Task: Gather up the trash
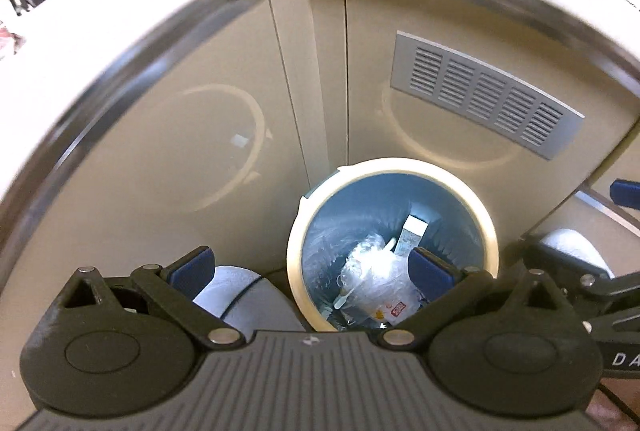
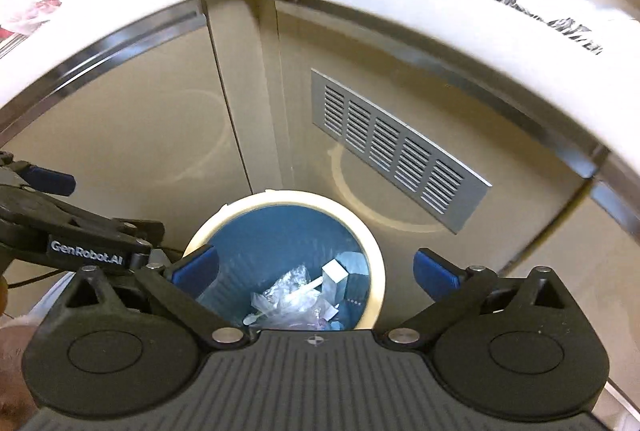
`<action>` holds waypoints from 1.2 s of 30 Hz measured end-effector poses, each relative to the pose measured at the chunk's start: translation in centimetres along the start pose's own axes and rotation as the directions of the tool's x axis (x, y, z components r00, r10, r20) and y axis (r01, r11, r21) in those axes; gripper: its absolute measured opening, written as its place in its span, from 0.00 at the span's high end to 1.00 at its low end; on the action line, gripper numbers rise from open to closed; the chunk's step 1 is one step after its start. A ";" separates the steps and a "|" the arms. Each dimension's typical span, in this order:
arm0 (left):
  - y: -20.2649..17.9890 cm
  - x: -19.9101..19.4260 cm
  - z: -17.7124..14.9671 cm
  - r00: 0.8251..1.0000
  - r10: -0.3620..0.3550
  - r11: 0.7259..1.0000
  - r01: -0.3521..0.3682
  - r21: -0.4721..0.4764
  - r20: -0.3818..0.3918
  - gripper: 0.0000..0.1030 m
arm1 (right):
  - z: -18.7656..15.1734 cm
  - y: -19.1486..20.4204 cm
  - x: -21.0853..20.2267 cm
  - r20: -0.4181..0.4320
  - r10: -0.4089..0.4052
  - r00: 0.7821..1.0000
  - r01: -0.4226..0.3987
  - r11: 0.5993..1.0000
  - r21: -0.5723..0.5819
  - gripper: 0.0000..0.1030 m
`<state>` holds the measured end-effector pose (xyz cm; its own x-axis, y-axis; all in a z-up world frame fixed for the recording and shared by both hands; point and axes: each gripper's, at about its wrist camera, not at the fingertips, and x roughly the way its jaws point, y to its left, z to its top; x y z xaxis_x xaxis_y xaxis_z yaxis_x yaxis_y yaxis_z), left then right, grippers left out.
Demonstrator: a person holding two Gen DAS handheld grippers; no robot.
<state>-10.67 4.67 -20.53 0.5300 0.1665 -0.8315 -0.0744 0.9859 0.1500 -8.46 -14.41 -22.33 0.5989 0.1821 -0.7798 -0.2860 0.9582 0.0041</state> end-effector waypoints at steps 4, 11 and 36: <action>0.3 -1.7 -0.6 1.000 -0.001 1.000 0.001 -0.013 0.025 0.00 | -0.7 0.4 -1.7 0.026 0.024 0.999 -0.024 0.999 -0.023 0.00; 0.1 -3.6 -1.4 0.999 0.001 1.000 -0.001 -0.005 0.051 0.00 | -1.1 0.8 -3.3 0.053 -0.009 0.999 0.010 1.000 -0.019 0.00; -0.2 -3.3 -1.6 0.999 -0.006 1.000 0.005 0.021 0.043 0.00 | -1.4 1.0 -3.6 0.047 -0.016 0.999 0.018 0.999 -0.033 0.00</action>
<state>-13.75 3.97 -18.64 0.5660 0.1594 -0.8089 -0.0538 0.9862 0.1567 -11.98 -14.44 -20.38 0.6379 0.1766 -0.7496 -0.2997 0.9536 -0.0303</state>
